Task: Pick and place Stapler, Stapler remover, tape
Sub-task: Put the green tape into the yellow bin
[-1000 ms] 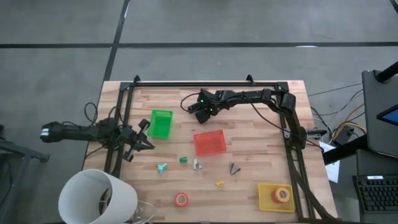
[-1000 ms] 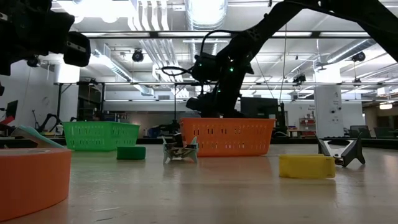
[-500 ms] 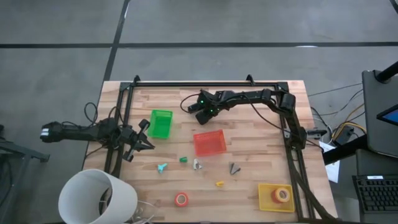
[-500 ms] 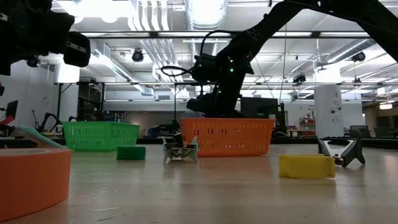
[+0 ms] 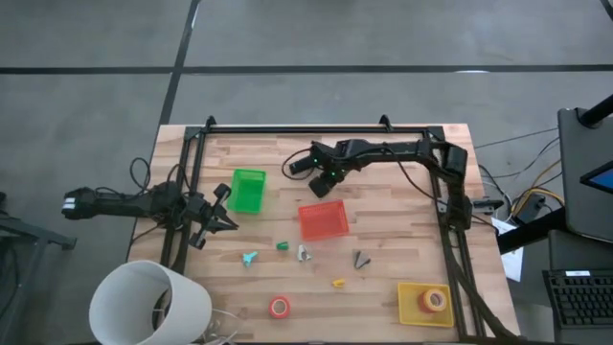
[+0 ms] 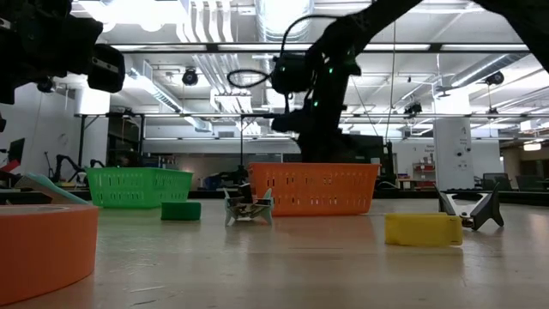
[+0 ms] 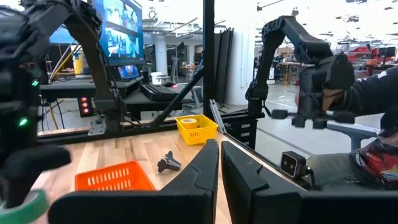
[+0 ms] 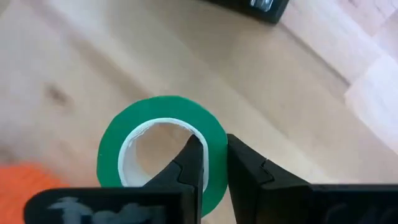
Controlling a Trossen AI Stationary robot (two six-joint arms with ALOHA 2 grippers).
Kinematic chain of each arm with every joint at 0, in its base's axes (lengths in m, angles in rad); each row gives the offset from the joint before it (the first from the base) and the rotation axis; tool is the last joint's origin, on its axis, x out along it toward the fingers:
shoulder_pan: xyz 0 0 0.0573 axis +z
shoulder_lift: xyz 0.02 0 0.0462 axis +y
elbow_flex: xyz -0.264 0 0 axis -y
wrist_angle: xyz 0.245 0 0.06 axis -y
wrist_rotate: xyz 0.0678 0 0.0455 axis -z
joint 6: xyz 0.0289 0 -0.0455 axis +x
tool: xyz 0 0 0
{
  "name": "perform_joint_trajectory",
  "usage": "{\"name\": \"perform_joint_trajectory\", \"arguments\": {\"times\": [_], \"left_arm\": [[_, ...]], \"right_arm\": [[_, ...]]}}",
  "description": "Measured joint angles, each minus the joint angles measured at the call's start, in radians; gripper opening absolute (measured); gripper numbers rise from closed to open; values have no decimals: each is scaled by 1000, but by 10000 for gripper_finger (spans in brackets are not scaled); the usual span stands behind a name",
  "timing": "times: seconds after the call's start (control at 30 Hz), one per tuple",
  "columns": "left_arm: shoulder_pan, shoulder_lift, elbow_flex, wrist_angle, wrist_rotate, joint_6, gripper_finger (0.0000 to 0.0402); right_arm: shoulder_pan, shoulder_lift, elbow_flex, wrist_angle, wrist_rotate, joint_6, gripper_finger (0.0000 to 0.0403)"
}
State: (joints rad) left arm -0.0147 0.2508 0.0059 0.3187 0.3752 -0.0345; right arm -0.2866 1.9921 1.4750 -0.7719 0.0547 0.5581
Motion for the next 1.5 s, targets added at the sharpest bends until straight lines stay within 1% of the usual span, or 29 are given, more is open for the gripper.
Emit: {"name": "perform_joint_trajectory", "arguments": {"times": [0.2,0.27,0.33,0.5,0.67,0.77,0.87,1.17,1.33,1.5], "left_arm": [[0,0,0,-2,0,0,23],[0,0,0,-4,0,0,23],[0,0,0,-6,0,0,23],[0,0,0,-6,0,0,23],[0,0,0,-6,0,0,23],[0,0,0,-6,0,0,23],[0,0,0,-6,0,0,23],[0,0,0,-6,0,0,23],[0,0,0,-6,0,0,23],[0,0,0,-6,0,0,23]], "right_arm": [[105,-113,-16,-85,3,41,45],[157,-156,-25,-121,22,77,47],[222,-197,-27,-168,64,122,47],[409,-287,-33,-280,175,297,45],[602,-346,-39,-343,210,529,50],[711,-358,-41,-354,212,653,50],[810,-358,-41,-354,211,709,48],[1076,-354,-48,-357,207,1000,49],[1221,-353,-88,-357,207,1203,49],[1333,-353,-129,-357,203,1429,50]]}}
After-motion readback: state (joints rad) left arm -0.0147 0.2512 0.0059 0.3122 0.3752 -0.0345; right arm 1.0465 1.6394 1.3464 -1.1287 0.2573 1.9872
